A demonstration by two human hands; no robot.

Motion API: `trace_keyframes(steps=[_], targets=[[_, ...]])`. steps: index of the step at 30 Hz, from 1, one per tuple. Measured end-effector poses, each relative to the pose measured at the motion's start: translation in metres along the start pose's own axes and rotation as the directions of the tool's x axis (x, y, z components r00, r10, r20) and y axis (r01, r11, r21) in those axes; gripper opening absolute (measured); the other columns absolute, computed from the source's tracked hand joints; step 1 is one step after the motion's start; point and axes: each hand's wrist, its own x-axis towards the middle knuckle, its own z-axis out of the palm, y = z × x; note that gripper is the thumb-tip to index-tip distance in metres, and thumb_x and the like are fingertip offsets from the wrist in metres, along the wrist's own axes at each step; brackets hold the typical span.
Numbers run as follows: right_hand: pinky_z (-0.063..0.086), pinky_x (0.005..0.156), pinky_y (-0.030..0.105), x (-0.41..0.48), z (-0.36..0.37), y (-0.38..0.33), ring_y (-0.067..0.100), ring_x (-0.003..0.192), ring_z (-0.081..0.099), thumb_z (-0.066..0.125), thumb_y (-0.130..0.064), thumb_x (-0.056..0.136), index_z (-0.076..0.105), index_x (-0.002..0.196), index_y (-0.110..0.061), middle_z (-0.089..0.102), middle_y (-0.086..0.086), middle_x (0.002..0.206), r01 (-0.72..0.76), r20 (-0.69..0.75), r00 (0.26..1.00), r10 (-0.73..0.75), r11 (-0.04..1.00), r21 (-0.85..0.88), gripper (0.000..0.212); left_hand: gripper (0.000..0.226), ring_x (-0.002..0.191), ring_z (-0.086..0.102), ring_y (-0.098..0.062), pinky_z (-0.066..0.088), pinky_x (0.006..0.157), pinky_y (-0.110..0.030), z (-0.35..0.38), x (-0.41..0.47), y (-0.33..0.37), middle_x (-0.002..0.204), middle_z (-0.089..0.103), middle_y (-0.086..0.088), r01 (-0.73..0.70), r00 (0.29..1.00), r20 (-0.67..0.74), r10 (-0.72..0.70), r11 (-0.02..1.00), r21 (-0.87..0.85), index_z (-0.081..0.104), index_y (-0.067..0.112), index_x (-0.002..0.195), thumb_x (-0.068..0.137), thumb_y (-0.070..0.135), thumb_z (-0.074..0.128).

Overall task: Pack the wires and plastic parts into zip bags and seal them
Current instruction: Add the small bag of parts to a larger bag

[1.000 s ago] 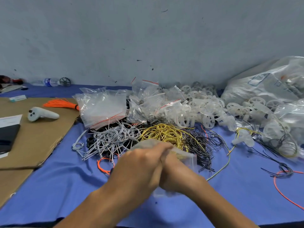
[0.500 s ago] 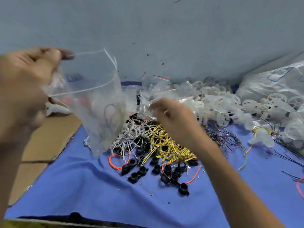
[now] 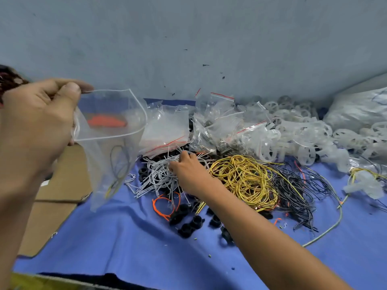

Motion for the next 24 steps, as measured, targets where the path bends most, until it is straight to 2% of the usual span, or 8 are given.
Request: trace_keyframes(steps=[5, 9, 11, 13, 15, 17, 21, 24], targets=[[0.043, 0.092, 0.043, -0.004, -0.006, 0.02, 0.034, 0.11, 0.043, 0.048, 0.002, 0.092, 0.054, 0.115, -0.008, 0.044, 0.017, 0.12, 0.009, 0.008, 1.0, -0.009, 0.998, -0.063, 0.026, 0.023, 0.07, 0.058, -0.03, 0.051, 0.064, -0.031, 0.009, -0.012, 0.015, 0.077, 0.065, -0.002, -0.018, 1.0, 0.005, 0.018, 0.999, -0.028, 0.074, 0.045, 0.092, 0.093, 0.049, 0.051], [0.045, 0.079, 0.035, -0.019, -0.017, 0.037, 0.023, 0.095, 0.054, 0.042, -0.016, 0.102, 0.051, 0.109, -0.014, 0.056, 0.005, 0.108, -0.119, -0.126, 0.978, 0.167, 0.94, 0.321, 0.012, 0.025, 0.062, 0.057, -0.019, 0.05, 0.055, -0.026, 0.018, -0.02, 0.026, 0.069, 0.067, -0.001, -0.031, 0.999, 0.02, 0.032, 0.999, -0.035, 0.074, 0.04, 0.089, 0.096, 0.043, 0.051], [0.05, 0.071, 0.029, -0.033, -0.028, 0.05, 0.014, 0.085, 0.059, 0.042, -0.025, 0.104, 0.048, 0.107, -0.019, 0.059, -0.003, 0.1, -0.182, -0.176, 0.925, 0.336, 0.8, 0.572, 0.009, 0.025, 0.051, 0.057, -0.008, 0.045, 0.045, -0.02, 0.026, -0.026, 0.032, 0.06, 0.067, 0.005, -0.037, 0.999, 0.024, 0.038, 0.998, -0.049, 0.074, 0.034, 0.089, 0.1, 0.035, 0.051], [0.056, 0.067, 0.028, -0.051, -0.041, 0.064, 0.013, 0.084, 0.064, 0.043, -0.026, 0.104, 0.047, 0.104, -0.019, 0.063, -0.003, 0.1, -0.161, -0.169, 0.855, 0.49, 0.561, 0.812, 0.008, 0.025, 0.046, 0.055, -0.002, 0.041, 0.043, -0.016, 0.035, -0.033, 0.036, 0.056, 0.066, 0.013, -0.051, 0.997, 0.048, 0.053, 0.998, -0.031, 0.072, 0.031, 0.091, 0.101, 0.032, 0.049], [0.057, 0.067, 0.03, -0.074, -0.058, 0.077, 0.017, 0.086, 0.069, 0.043, -0.02, 0.105, 0.048, 0.107, -0.015, 0.067, 0.005, 0.106, -0.029, -0.116, 0.79, 0.603, 0.225, 0.974, 0.007, 0.024, 0.05, 0.051, -0.003, 0.042, 0.049, -0.02, 0.045, -0.04, 0.039, 0.063, 0.068, 0.014, -0.081, 0.993, 0.082, 0.08, 0.997, 0.008, 0.072, 0.032, 0.095, 0.1, 0.035, 0.049], [0.057, 0.065, 0.029, -0.099, -0.074, 0.084, 0.021, 0.079, 0.071, 0.043, -0.015, 0.105, 0.048, 0.107, -0.012, 0.07, 0.011, 0.104, 0.147, -0.09, 0.755, 0.649, -0.034, 0.989, 0.006, 0.026, 0.051, 0.045, -0.008, 0.041, 0.051, -0.03, 0.056, -0.046, 0.043, 0.066, 0.066, 0.003, -0.105, 0.989, 0.111, 0.098, 0.993, 0.052, 0.072, 0.03, 0.1, 0.098, 0.04, 0.048], [0.058, 0.062, 0.029, -0.15, -0.097, 0.079, 0.023, 0.07, 0.069, 0.048, -0.008, 0.101, 0.052, 0.106, -0.013, 0.073, 0.013, 0.095, 0.371, -0.173, 0.773, 0.611, -0.213, 0.904, 0.007, 0.027, 0.046, 0.044, -0.008, 0.032, 0.045, -0.025, 0.089, -0.064, 0.059, 0.055, 0.056, 0.006, -0.166, 0.971, 0.189, 0.143, 0.98, 0.111, 0.071, 0.026, 0.104, 0.099, 0.039, 0.047], [0.058, 0.066, 0.029, -0.183, -0.108, 0.065, 0.024, 0.071, 0.068, 0.055, -0.014, 0.092, 0.062, 0.112, -0.014, 0.072, 0.017, 0.099, 0.385, -0.228, 0.817, 0.529, -0.207, 0.899, 0.021, 0.022, 0.049, 0.046, -0.005, 0.032, 0.049, -0.026, 0.117, -0.086, 0.074, 0.05, 0.047, 0.013, -0.247, 0.942, 0.277, 0.191, 0.951, 0.186, 0.071, 0.025, 0.109, 0.104, 0.029, 0.051]])
